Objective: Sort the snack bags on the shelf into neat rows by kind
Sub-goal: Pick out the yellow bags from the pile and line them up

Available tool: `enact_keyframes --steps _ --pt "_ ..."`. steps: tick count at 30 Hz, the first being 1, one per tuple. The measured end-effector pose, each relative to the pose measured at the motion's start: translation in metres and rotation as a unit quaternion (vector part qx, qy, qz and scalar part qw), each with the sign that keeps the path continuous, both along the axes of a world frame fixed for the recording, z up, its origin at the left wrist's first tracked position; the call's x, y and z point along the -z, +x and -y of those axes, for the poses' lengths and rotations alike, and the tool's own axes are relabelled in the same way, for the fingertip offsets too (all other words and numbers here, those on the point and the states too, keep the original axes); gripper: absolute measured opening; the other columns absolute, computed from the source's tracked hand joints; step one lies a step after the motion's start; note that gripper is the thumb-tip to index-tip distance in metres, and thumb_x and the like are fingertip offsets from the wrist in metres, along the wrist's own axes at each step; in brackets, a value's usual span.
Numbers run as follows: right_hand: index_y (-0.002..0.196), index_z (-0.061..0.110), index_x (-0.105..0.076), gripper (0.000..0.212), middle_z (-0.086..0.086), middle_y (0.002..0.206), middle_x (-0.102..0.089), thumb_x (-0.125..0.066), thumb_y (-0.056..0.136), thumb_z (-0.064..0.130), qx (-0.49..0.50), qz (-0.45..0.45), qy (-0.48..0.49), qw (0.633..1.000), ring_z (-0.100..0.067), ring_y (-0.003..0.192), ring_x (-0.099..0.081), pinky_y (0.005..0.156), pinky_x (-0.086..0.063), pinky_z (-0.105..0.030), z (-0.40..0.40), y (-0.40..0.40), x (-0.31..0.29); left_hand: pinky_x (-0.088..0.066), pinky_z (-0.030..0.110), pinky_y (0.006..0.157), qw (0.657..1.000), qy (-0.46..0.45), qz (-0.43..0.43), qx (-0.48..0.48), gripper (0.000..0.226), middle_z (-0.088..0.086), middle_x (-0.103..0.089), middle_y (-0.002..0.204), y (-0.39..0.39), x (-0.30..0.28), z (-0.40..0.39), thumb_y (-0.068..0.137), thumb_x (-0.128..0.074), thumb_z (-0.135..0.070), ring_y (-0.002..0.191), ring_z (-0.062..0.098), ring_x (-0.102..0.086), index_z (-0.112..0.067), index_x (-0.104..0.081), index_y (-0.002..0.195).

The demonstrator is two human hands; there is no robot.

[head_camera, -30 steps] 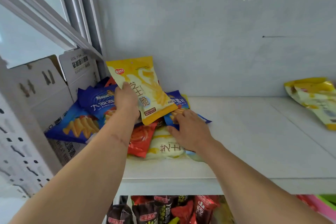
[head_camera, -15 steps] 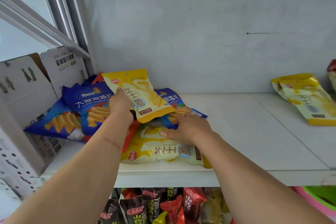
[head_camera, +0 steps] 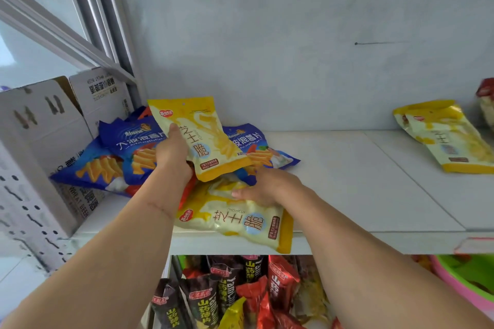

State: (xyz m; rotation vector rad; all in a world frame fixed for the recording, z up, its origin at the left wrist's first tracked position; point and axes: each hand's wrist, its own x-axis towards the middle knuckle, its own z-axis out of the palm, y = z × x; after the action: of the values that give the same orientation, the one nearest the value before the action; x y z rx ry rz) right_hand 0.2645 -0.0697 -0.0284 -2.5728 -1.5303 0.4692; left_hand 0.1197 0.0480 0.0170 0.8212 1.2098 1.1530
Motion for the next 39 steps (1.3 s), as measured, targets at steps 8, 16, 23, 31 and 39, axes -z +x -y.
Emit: enact_keyframes --steps 8,16,23,31,39 --pt "0.114 0.020 -0.066 0.060 -0.002 0.108 -0.069 -0.066 0.077 0.067 0.091 -0.101 0.058 0.989 -0.022 0.099 -0.065 0.093 -0.052 -0.042 0.033 -0.010 0.001 -0.042 0.025 0.065 0.995 0.058 -0.031 0.074 0.064 0.011 -0.056 0.122 -0.007 -0.001 0.001 0.096 -0.057 -0.015 0.107 0.029 -0.057 -0.015 -0.028 0.153" --pt "0.113 0.011 -0.058 0.055 -0.009 0.112 -0.067 -0.070 0.082 0.054 0.193 -0.138 0.146 0.960 -0.026 0.099 -0.065 0.083 -0.052 -0.036 0.098 -0.014 -0.007 -0.049 0.036 0.089 0.993 0.049 -0.013 0.110 0.050 0.018 -0.052 0.141 0.010 0.001 0.026 0.097 -0.055 -0.026 0.129 0.036 -0.051 -0.012 -0.042 0.142" --pt "0.114 0.009 -0.065 0.045 -0.007 0.112 -0.070 -0.077 0.082 0.039 0.292 -0.237 0.217 0.901 -0.025 0.097 -0.068 0.089 -0.055 -0.037 0.173 0.017 -0.007 -0.059 0.042 0.076 0.975 0.017 0.067 0.209 0.044 0.001 -0.070 0.089 0.054 -0.004 0.077 0.088 -0.064 -0.054 0.081 0.025 -0.071 -0.015 -0.063 0.108" --pt "0.121 0.010 -0.066 0.056 -0.009 0.112 -0.071 -0.083 0.075 0.039 0.347 -0.303 0.246 0.853 -0.029 0.099 -0.069 0.093 -0.055 -0.045 0.253 0.084 -0.011 -0.061 0.040 0.055 0.950 0.030 0.096 0.296 0.028 0.001 -0.077 0.070 0.146 -0.008 0.139 0.079 -0.084 -0.032 0.058 0.021 -0.075 -0.016 -0.067 0.096" --pt "0.109 0.013 -0.072 0.048 -0.003 0.098 -0.076 -0.085 0.073 0.041 0.327 -0.330 0.286 0.838 -0.023 0.086 -0.074 0.085 -0.059 -0.042 0.325 0.181 -0.017 -0.059 0.036 0.050 0.953 0.040 0.087 0.289 0.022 0.004 -0.074 0.073 0.237 -0.012 0.204 0.088 -0.075 -0.033 0.054 0.019 -0.073 -0.015 -0.065 0.097"
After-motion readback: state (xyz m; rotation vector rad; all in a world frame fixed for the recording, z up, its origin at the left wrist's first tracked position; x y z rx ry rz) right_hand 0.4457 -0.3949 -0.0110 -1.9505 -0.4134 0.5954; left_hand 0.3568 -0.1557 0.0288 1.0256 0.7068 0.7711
